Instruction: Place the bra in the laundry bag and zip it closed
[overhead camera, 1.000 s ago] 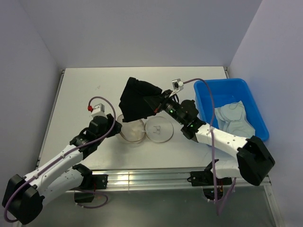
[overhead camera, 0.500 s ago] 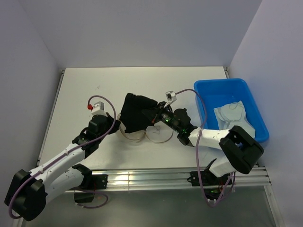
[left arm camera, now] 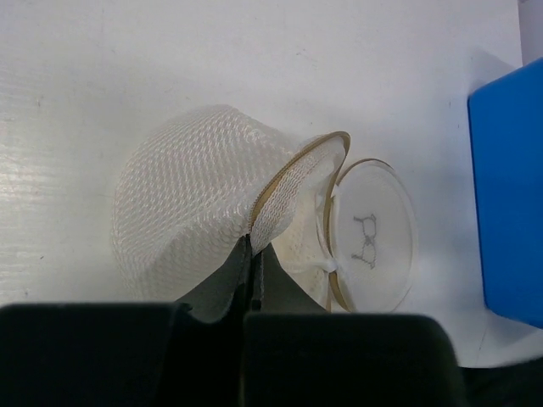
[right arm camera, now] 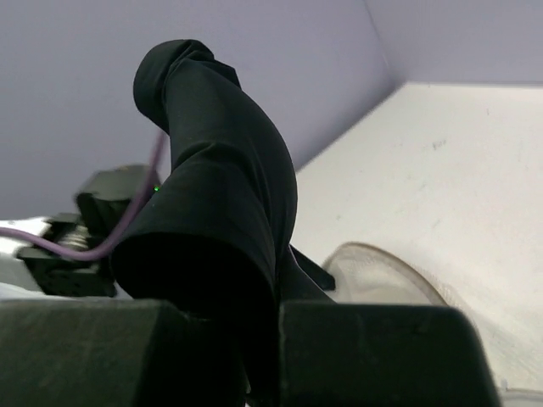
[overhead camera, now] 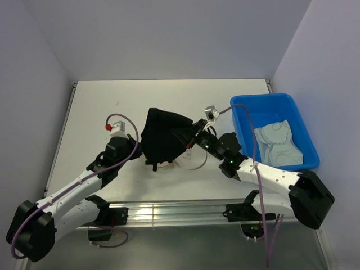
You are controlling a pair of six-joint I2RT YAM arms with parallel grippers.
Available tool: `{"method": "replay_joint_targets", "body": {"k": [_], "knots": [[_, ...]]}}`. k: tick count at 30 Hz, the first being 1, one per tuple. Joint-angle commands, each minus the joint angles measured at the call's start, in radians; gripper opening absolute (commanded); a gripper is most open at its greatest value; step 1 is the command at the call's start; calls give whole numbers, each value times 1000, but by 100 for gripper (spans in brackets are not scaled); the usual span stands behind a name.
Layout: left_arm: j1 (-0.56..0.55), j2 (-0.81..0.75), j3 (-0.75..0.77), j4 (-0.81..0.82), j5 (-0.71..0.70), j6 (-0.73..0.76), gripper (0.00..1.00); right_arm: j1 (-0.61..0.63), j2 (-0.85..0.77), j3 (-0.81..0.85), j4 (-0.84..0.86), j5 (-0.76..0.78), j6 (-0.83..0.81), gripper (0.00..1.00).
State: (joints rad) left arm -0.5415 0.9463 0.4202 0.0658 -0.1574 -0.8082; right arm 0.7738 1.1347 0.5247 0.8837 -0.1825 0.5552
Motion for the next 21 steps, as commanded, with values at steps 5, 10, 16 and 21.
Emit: {"method": "replay_joint_targets", "body": {"k": [5, 10, 16, 21], "knots": [[5, -17, 6, 40, 39, -3, 0, 2, 207, 60, 6, 8, -28, 0], [6, -23, 3, 26, 47, -2, 0, -2, 278, 83, 3, 67, -66, 0], [6, -35, 11, 5, 44, 6, 0, 19, 303, 120, -110, 94, -176, 0], [5, -41, 55, 14, 68, 4, 0, 71, 395, 161, -232, 135, -230, 0]]}}
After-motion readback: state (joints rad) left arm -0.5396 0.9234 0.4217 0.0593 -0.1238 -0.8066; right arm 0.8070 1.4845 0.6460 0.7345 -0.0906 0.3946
